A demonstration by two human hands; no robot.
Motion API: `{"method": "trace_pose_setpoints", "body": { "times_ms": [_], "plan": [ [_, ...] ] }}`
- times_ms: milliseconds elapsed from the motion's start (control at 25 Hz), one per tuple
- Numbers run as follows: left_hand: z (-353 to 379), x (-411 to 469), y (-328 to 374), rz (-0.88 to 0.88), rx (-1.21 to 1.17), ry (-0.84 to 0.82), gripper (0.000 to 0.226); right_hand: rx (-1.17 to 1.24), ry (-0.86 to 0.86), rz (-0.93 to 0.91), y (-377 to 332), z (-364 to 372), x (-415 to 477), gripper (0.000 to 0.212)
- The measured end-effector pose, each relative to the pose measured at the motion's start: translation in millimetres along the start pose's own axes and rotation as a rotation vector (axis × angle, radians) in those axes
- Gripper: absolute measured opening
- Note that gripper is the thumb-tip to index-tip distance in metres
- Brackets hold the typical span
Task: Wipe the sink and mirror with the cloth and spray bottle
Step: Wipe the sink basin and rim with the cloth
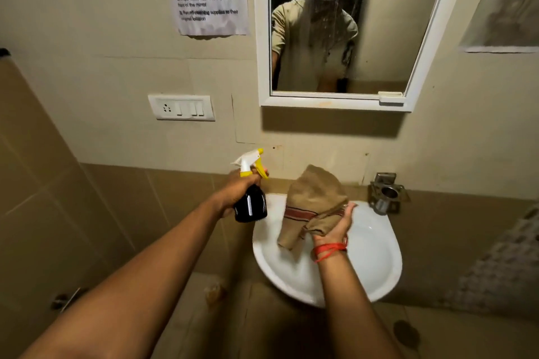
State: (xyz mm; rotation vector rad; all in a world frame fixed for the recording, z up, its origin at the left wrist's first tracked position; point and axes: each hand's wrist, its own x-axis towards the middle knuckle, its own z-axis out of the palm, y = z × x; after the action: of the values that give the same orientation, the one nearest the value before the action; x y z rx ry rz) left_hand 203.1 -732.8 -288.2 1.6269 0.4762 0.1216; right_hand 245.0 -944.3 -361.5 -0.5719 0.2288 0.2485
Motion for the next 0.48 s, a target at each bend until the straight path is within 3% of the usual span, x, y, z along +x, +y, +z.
{"method": "trace_pose_setpoints", "body": {
  "times_ms": [40,120,160,360,480],
  "plan": [
    [-0.6,10.1,-18.9,-0.034,0.076,0.007,0.031,0.031,0.031,-0.011,-4.5,-3.4,6.7,0.068],
    [3.9,27.7,-54.5,-0.086,0.149,-0.022,0.009,0.028,0.196,-0.039,-17.2,-16.9,23.1,0.06],
    [7.3,39.3,-73.6,-0.094,0.165,-0.057,0.012,0.015,0.224,-0.06,-19.7,-26.1,32.0,0.059],
    [25.6,89.5,-128.0,-0.131,0.17,-0.163,0.014,0.046,0.292,-0.138,-10.4,-64.4,76.4,0.089],
    [34.4,112.4,-141.8,-0.22,0.232,-0.17,0.017,-0.007,0.246,-0.157,3.5,-65.8,93.1,0.088]
  ]
}}
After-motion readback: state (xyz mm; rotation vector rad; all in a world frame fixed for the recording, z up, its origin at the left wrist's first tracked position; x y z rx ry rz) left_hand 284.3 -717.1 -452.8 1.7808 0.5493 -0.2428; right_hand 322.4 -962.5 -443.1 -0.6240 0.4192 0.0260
